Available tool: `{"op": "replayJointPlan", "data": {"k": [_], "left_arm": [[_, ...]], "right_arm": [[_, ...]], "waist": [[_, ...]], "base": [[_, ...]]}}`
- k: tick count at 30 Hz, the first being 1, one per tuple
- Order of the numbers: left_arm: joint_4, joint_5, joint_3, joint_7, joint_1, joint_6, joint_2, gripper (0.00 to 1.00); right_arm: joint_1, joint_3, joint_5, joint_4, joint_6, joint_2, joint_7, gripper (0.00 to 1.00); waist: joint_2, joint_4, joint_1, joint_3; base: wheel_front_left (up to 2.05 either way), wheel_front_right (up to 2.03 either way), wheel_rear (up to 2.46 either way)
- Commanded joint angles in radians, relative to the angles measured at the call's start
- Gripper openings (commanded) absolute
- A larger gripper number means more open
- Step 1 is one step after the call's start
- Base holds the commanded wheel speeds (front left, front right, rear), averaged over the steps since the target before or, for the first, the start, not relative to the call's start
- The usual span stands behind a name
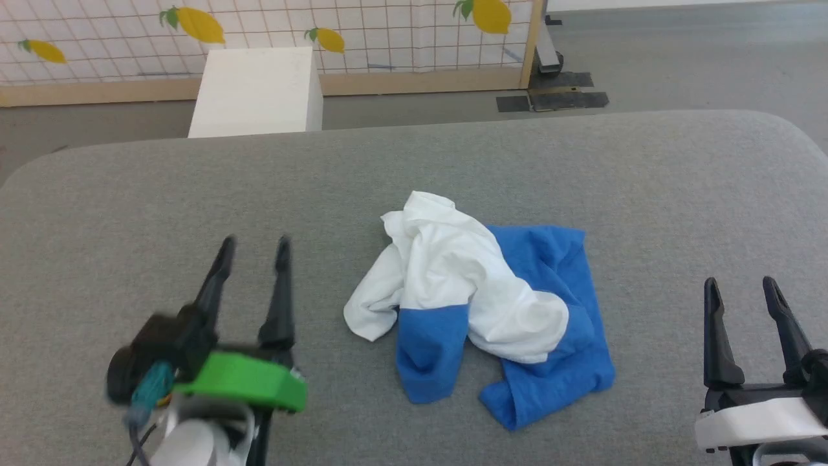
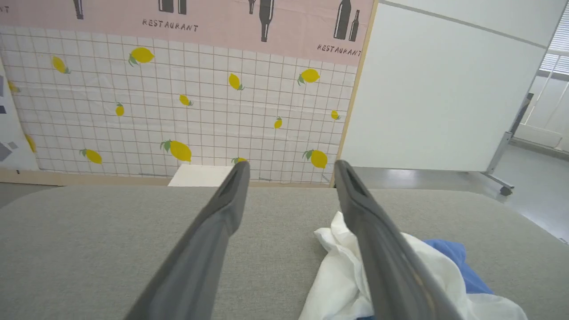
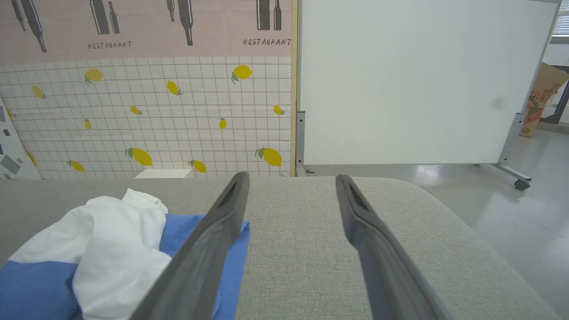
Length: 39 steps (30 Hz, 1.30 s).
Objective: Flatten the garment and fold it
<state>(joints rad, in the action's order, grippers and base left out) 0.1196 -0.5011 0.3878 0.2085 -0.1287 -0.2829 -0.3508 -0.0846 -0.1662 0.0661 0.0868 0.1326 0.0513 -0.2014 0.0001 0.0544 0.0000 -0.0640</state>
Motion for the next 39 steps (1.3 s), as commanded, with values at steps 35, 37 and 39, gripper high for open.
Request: {"op": "replayJointPlan", "data": {"k": [35, 37, 39], "left_arm": [[0.016, 0.258, -0.115, 0.053, 0.147, 0.102, 0.172, 1.00], [0.010, 0.265, -0.113, 0.053, 0.133, 0.115, 0.183, 1.00], [0.006, 0.271, -0.115, 0.053, 0.122, 0.125, 0.195, 1.00]], "right_arm": [[0.364, 0.091, 0.223, -0.060, -0.002, 0.212, 0.834, 1.00], [0.371, 0.098, 0.231, -0.081, -0.002, 0.235, 0.881, 1.00], [0.373, 0.097, 0.232, -0.099, -0.002, 0.250, 0.918, 1.00]], "waist": [[-0.0001, -0.135, 0.0000, -0.238], [-0.0001, -0.151, 0.0000, -0.260], [-0.0001, -0.166, 0.0000, -0.280]], "base": [[0.00, 0.00, 0.00], [0.00, 0.00, 0.00], [0.00, 0.00, 0.00]]}}
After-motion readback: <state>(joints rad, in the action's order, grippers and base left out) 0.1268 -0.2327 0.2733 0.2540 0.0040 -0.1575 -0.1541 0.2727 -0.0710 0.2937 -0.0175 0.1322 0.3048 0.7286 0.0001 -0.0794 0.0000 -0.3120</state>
